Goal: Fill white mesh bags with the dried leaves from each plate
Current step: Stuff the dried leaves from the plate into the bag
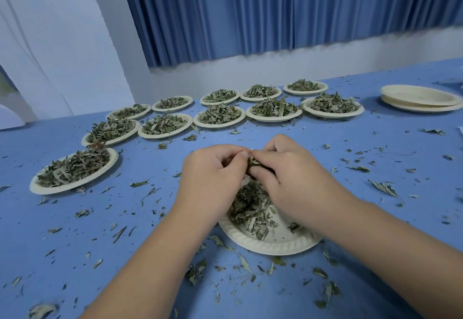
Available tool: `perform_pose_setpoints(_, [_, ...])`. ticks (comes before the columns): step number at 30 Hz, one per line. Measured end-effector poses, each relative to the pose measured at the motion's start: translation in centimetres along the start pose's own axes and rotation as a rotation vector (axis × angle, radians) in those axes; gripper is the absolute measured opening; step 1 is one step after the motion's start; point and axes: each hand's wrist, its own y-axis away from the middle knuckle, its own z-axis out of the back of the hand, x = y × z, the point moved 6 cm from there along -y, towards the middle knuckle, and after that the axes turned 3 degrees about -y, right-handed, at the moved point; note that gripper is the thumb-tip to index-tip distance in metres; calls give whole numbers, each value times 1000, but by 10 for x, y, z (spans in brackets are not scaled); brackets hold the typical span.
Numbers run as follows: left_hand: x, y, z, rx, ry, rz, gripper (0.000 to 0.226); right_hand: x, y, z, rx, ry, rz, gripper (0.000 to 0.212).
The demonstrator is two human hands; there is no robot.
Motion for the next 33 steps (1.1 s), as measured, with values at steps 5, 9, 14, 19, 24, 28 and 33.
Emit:
perform_pose_setpoints(5, [-2,0,2,-28,69,12,34,4,-2,8,-119,27,27,19])
perform_pose_setpoints(9, [-4,1,-1,-3,45,-9,31,9,-1,7,-159,31,90,7])
perform_pose_setpoints(14, [1,-1,5,-57,106,30,30,3,-5,7,-152,-138,47,17])
perform_pose_setpoints(19, [2,-3,8,-75,140,57,26,0,-11,13,-203,-271,-23,21])
perform_pose_setpoints(24, [5,-4,8,-71,192,99,29,10,-20,17,-252,-138,-7,12])
perform_pose_setpoints(28, [11,-7,11,-78,256,140,30,13,-29,10,-201,-172,-10,10])
perform_pose_setpoints(33, [17,-11,13,-88,310,175,28,11,-31,12,-185,-323,-3,16])
